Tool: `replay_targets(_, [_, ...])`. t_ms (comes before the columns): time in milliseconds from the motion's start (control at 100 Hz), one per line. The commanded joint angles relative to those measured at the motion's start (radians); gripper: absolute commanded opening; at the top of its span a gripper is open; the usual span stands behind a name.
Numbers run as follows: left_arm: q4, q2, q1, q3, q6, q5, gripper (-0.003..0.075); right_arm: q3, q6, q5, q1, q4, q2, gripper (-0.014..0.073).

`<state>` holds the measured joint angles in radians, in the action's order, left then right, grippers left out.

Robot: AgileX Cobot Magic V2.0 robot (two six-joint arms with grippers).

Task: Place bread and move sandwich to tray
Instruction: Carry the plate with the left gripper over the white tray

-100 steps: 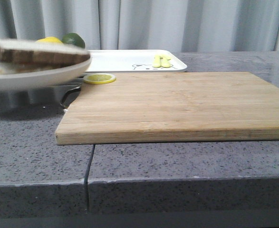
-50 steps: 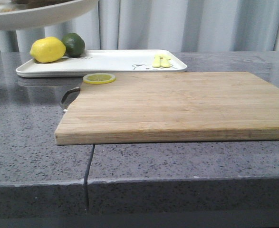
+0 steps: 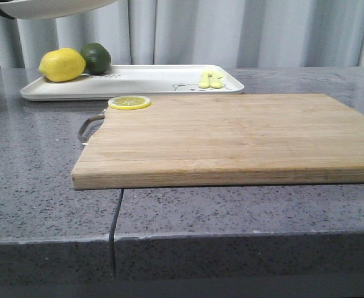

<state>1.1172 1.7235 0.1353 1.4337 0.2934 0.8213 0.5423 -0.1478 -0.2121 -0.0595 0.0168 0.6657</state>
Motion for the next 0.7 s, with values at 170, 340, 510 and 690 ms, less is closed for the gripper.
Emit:
replay_targets(170, [-0.096,0.113,-0.091,0.251,-0.195,0.029,-0.0019,0.027,0.0,0.069,0.008,0.0,-0.006,0.0472])
replay_targets(340, [-0.139,0.226,-0.112,0.423,-0.271,0.104,-0.0019,0.027,0.001,0.069,0.008,0.0,-0.006,0.0472])
replay_targets(510, [-0.221,0.325,-0.122,0.59,-0.338,0.165,-0.0019,0.027,0.001,0.069,0.008,0.0,-0.006,0.0472])
replay_targets(690, [-0.334,0.415,-0.133,0.753,-0.398,0.225,-0.0019,0.027,0.001,0.07,0.008,0.0,-0.006,0.0472])
